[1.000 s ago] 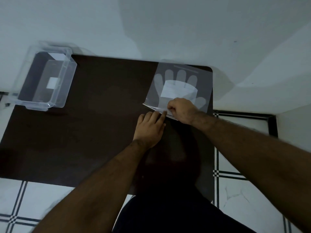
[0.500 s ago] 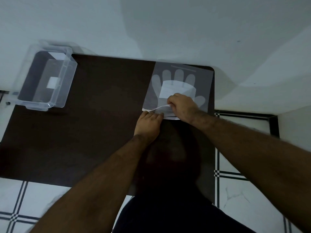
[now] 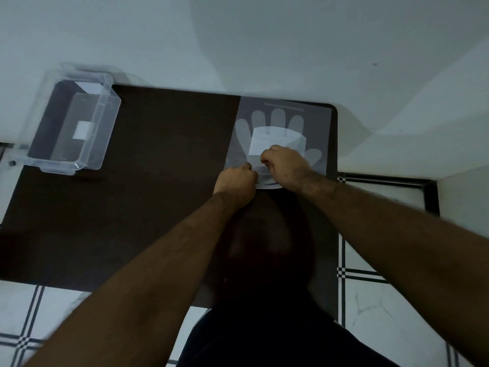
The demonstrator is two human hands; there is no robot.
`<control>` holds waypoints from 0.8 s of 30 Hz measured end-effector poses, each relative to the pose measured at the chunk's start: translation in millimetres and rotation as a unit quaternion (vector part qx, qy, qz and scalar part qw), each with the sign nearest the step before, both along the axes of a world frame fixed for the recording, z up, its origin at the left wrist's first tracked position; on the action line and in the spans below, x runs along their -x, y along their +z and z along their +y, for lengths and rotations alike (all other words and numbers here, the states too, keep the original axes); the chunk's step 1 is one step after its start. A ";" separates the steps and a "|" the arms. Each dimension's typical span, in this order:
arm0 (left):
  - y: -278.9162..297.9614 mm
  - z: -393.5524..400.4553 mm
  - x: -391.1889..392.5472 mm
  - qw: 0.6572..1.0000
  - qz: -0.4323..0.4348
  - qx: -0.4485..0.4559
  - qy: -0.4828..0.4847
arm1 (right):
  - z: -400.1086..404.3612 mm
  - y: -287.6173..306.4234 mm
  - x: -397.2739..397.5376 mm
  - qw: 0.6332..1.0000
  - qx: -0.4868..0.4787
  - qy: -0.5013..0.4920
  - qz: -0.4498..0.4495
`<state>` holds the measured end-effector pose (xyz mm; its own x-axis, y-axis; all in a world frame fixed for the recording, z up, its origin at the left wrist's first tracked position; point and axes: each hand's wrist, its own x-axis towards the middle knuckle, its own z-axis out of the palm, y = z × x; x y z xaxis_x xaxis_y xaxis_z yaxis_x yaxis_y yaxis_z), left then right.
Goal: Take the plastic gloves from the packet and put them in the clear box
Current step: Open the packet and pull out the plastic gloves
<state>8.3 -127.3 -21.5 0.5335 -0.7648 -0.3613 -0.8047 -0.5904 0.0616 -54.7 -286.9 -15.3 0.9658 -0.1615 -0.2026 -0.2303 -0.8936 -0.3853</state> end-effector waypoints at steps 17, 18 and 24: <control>-3.6 -9.1 -6.4 0.992 -0.064 -0.032 -0.107 | -0.7 -6.6 -0.1 1.000 -0.015 -0.009 0.016; -5.4 -8.4 -7.6 0.991 -0.063 -0.026 -0.117 | -1.5 -7.0 0.0 1.000 -0.020 -0.014 0.018; -11.2 -5.4 -14.2 0.995 -0.025 0.040 -0.093 | -9.9 -14.1 -1.7 0.998 -0.058 -0.033 -0.017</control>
<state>22.6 -132.7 -32.7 0.3968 -0.8767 -0.2718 -0.9024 -0.4268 0.0591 -53.0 -296.8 -29.3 0.9606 -0.2025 -0.1906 -0.2722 -0.8255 -0.4944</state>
